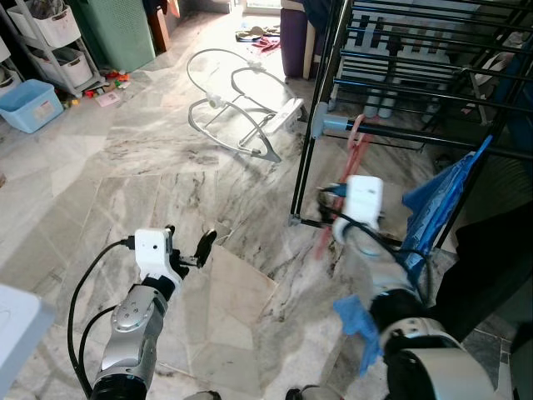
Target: Hang hanger
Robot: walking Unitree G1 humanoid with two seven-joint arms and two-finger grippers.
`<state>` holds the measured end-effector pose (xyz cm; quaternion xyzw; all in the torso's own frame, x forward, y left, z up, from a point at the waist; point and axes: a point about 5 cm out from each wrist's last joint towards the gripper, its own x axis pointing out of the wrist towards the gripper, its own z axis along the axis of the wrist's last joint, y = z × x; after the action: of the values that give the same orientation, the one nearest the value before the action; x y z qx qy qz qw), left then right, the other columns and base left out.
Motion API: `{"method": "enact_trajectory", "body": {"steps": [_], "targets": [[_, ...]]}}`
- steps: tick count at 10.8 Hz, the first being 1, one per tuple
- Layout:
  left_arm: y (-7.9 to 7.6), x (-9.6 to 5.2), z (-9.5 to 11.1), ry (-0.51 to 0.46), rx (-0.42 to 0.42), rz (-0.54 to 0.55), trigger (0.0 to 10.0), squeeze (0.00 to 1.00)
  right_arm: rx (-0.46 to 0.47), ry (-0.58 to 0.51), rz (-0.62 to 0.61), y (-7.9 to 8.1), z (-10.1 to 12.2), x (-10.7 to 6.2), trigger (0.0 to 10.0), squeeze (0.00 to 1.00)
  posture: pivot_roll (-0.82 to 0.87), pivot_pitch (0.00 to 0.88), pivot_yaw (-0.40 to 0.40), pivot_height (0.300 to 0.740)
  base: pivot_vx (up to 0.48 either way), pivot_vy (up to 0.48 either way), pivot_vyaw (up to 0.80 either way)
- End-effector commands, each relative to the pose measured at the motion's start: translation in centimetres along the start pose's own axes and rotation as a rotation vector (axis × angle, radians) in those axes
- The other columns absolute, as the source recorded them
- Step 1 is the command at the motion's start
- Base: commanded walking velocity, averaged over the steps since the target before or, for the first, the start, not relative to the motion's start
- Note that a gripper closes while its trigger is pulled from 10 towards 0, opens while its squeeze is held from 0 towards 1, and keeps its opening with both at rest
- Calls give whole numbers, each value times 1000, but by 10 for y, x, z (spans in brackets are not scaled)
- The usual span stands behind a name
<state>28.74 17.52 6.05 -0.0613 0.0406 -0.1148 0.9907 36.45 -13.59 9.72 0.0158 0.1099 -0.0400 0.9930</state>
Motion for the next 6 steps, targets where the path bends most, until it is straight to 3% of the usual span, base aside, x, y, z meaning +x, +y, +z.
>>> {"method": "enact_trajectory", "body": {"steps": [1, 2, 4, 6], "targets": [[-1, 2, -1, 22, 10, -12, 10000, 0, -2, 17, -30, -7, -5, -1, 10000, 0, -126, 146, 14, 740, 0, 0, 0], [-3, 4, -1, 25, 13, -21, 10000, 0, -23, -14, -22, -9, -2, -1, 10000, 0, -135, 145, 18, 740, 0, 0, 0], [-1, 6, -1, 31, 22, 0, 10000, 0, -98, -135, 114, 7, 10, -8, 10000, 0, -144, 143, 22, 740, 0, 0, 0], [0, 8, -2, 36, 39, 23, 10000, 0, -216, -188, 108, 3, 5, -15, 10000, 0, -144, 139, 21, 740, 0, 0, 0]]}}
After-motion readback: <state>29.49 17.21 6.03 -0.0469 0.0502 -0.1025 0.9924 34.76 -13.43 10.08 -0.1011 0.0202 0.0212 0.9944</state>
